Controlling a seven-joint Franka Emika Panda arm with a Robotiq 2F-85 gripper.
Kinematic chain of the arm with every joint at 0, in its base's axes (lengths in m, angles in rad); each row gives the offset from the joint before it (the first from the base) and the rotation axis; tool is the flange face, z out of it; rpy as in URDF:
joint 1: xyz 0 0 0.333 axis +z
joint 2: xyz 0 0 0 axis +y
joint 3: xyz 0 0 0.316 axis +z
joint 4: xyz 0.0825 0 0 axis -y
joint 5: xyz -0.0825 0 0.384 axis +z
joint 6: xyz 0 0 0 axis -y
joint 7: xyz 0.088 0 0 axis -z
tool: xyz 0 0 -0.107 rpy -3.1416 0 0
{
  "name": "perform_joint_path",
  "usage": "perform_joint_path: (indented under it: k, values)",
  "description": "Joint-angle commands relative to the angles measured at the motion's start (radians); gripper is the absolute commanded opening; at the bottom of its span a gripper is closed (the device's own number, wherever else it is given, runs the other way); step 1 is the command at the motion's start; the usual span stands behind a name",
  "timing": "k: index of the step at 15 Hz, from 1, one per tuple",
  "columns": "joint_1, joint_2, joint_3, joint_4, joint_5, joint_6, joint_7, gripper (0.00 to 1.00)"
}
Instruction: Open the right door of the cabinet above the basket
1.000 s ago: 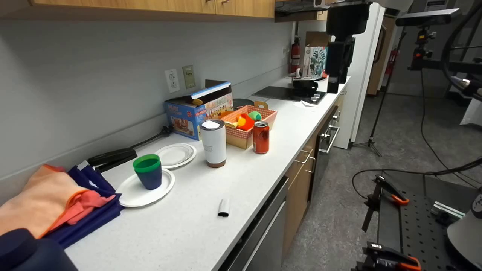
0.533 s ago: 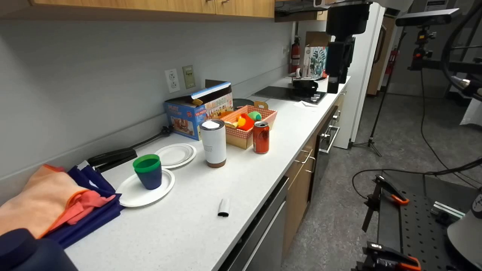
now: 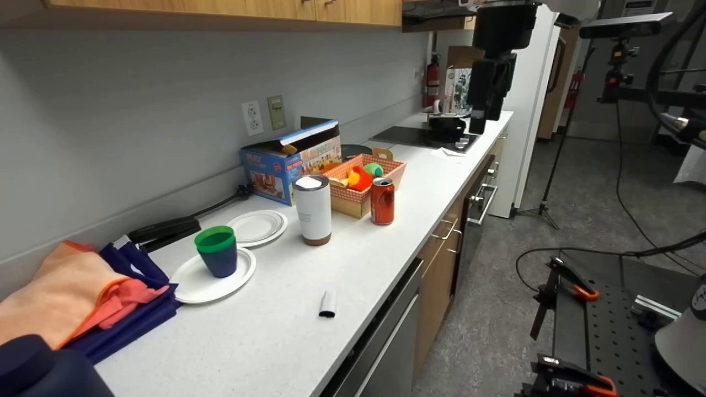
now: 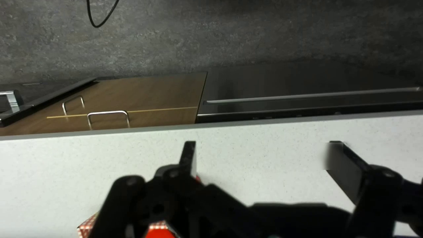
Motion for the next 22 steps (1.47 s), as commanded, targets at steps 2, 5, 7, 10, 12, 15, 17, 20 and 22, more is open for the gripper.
perform_joint_path:
  k: [2,5,7,10,12,15,17,20,22]
  values:
    - [-0.036,-0.014,0.028,-0.044,-0.031,0.202,0.112,1.00]
    - [-0.069,-0.012,0.054,-0.070,-0.088,0.337,0.181,1.00]
    - [-0.052,0.001,0.038,-0.052,-0.071,0.298,0.151,1.00]
    - [-0.055,0.002,0.041,-0.055,-0.074,0.303,0.156,1.00]
    - [-0.055,0.002,0.041,-0.055,-0.074,0.303,0.156,1.00]
    - [-0.048,-0.034,0.074,0.021,-0.079,0.125,0.171,1.00]
    - [-0.048,-0.056,0.087,0.087,-0.091,0.000,0.164,1.00]
    - [-0.047,-0.079,0.112,0.211,-0.120,-0.103,0.180,1.00]
    - [-0.052,-0.068,0.107,0.279,-0.129,-0.046,0.182,1.00]
